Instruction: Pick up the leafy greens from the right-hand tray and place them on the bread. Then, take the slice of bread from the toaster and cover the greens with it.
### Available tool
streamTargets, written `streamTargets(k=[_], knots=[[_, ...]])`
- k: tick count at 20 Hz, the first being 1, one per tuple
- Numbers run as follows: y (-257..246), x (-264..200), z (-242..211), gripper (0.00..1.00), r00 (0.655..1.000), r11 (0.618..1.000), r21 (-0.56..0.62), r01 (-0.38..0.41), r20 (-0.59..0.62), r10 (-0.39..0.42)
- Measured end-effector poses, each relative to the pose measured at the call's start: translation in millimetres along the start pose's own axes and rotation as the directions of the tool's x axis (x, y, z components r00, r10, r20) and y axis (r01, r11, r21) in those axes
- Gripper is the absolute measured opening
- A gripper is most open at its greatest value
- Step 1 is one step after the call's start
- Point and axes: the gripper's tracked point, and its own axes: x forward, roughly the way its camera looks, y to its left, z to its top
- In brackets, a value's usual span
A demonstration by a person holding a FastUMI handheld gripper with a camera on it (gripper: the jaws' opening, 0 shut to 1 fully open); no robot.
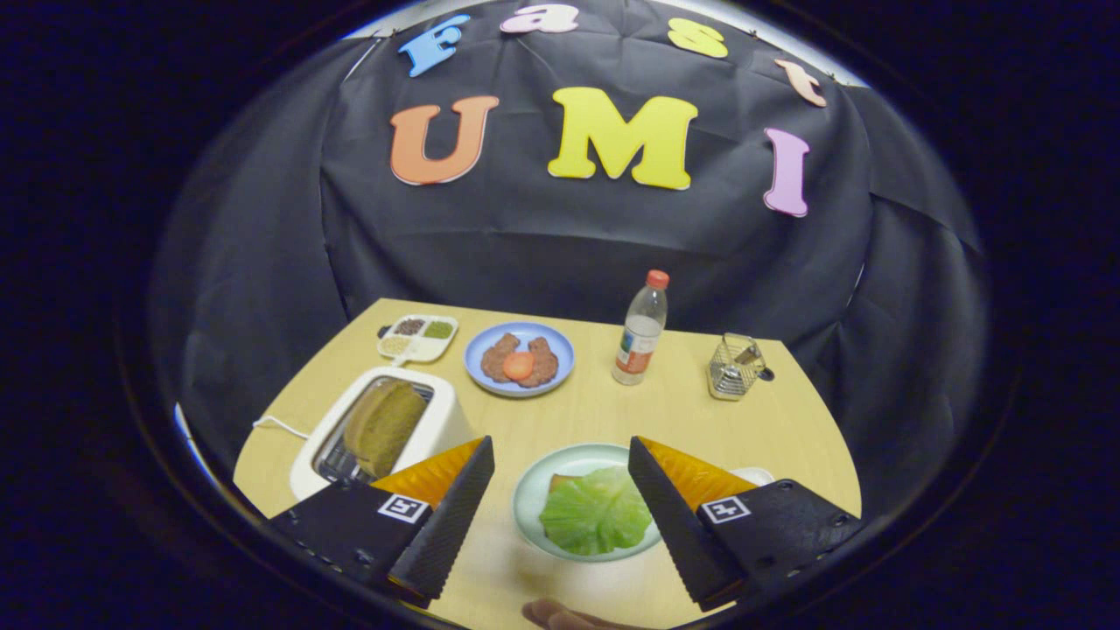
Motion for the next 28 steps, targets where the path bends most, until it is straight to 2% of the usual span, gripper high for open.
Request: streamTargets(k=[8,14,16,18,19,21,24,25,28], knots=[[86.5,-3.4,10.1,0.96,0.995,0.994,0.031,-0.104,-0.003,0.104],[129.9,22.8,-14.5,0.93,0.987,0.992,0.085,-0.091,-0.122,0.101],[135.1,31.7,-20.8,0.86,0.984,0.991,0.109,-0.071,-0.157,0.088],[141.0,39.1,-23.6,0.75,0.978,0.988,0.137,-0.072,-0.185,0.097],[140.5,42.6,-24.6,0.62,0.976,0.989,0.136,-0.06,-0.198,0.087],[134.6,49.5,-28.7,0.55,0.973,0.993,0.113,-0.025,-0.226,0.05],[128.3,53.3,-28.1,0.33,0.971,0.996,0.094,0.006,-0.239,0.016],[132.3,52.1,-27.6,0.19,0.97,0.997,0.081,-0.01,-0.242,0.03],[132.8,43.1,-22.7,0.18,0.972,0.998,0.06,-0.033,-0.231,0.046]])
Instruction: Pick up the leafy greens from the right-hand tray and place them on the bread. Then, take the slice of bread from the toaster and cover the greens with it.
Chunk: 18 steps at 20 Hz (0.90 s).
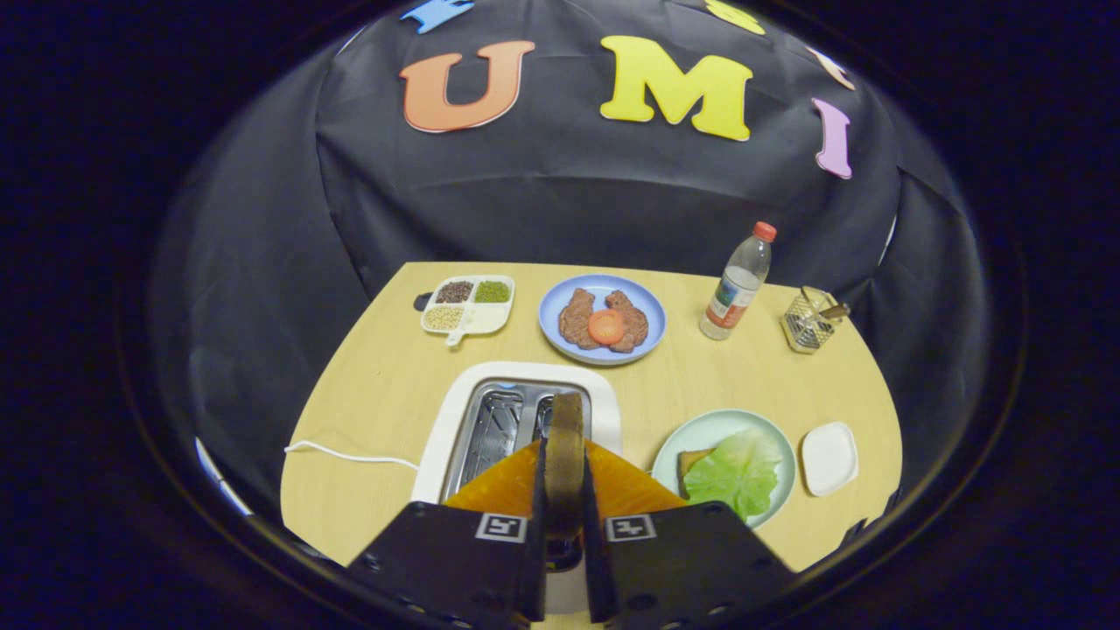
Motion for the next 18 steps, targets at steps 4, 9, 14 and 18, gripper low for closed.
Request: streamTargets(k=[4,9,14,18], knots=[[2.2,-24.5,20.0,0.13,0.998,0.999,-0.028,-0.03,0.046,0.031],[-13.5,-57.4,50.4,0.12,0.993,0.997,0.03,-0.07,0.1,0.066],[-52.6,-77.1,64.3,0.13,0.988,0.983,0.151,-0.099,0.13,0.079],[-99.5,-57.2,48.8,0.13,0.995,0.984,0.173,-0.038,0.095,0.022]])
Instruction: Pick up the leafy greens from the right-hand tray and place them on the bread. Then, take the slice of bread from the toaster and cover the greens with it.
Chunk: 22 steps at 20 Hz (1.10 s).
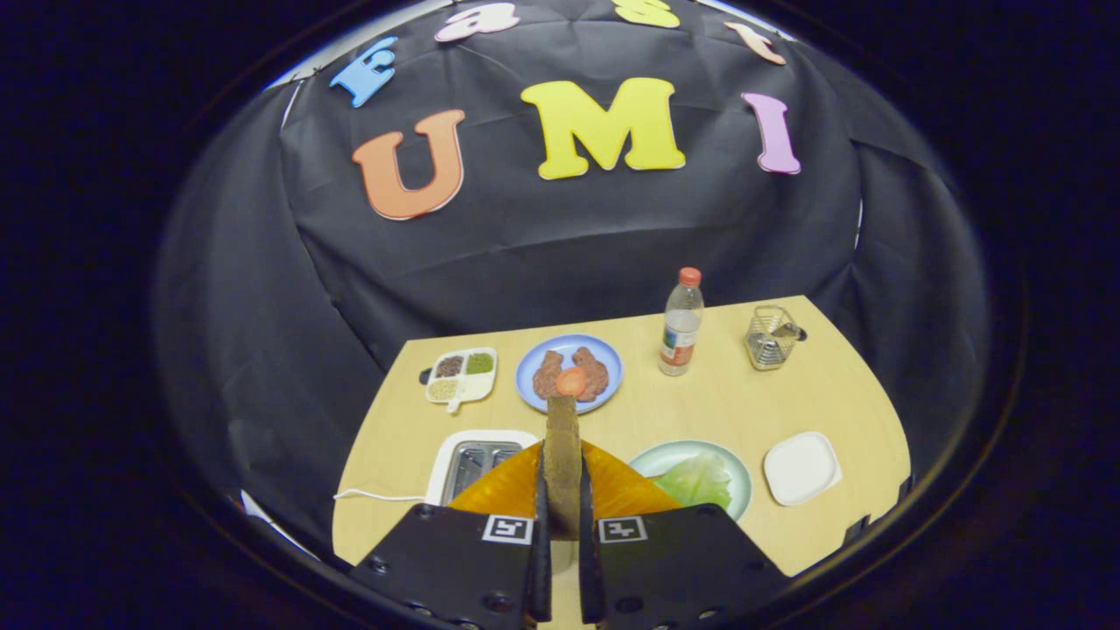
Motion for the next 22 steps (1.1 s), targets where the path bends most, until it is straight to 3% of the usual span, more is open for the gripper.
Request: streamTargets(k=[6,14,22], knots=[[-51.6,46.8,-48.5,0.12,0.992,0.998,0.018,0.064,-0.114,-0.061],[-83.4,90.6,-86.2,0.12,0.982,0.999,0.039,-0.011,-0.186,0.018],[-132.1,111.5,-98.4,0.16,0.974,1.0,-0.009,-0.028,-0.225,0.025]])
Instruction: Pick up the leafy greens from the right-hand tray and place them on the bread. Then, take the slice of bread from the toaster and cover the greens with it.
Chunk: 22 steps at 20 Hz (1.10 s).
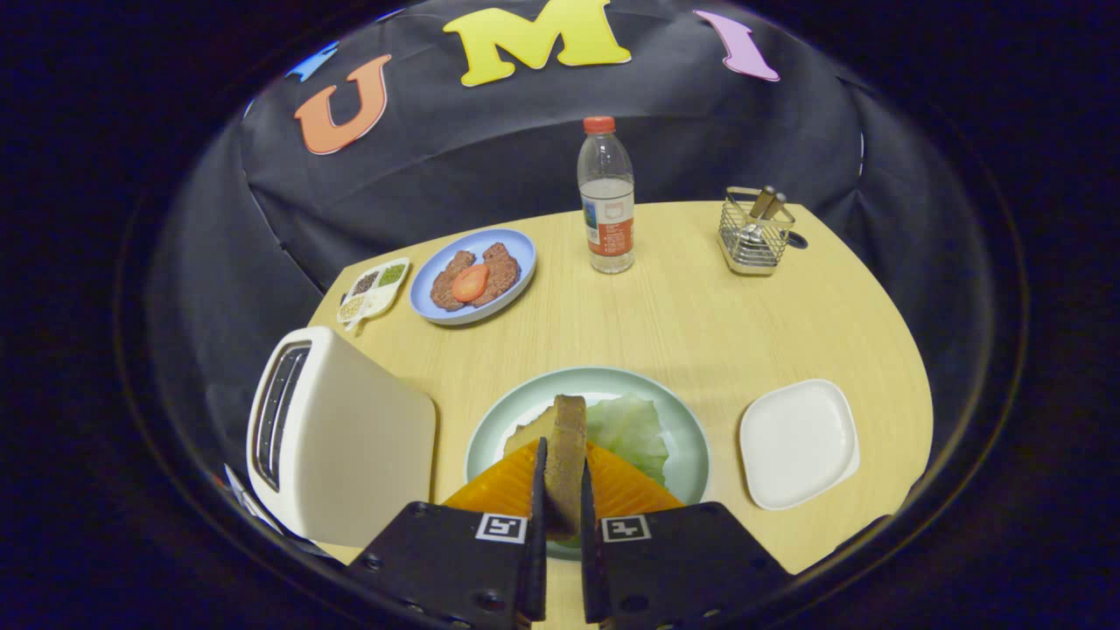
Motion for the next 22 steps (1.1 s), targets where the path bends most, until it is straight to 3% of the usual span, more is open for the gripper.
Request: streamTargets(k=[8,10,11,17,22], knots=[[-27.7,19.0,-15.2,0.23,0.998,0.999,-0.036,-0.009,-0.057,0.007],[-31.0,21.7,-14.6,0.35,0.998,0.999,-0.046,-0.008,-0.065,0.005],[-33.4,21.7,-14.3,0.35,0.998,0.999,-0.052,-0.002,-0.066,-0.001],[-46.4,20.3,-18.6,0.61,0.996,0.997,-0.067,0.041,-0.08,-0.046],[-44.8,-13.6,-12.5,0.64,0.999,0.996,-0.09,0.026,-0.035,-0.029]])
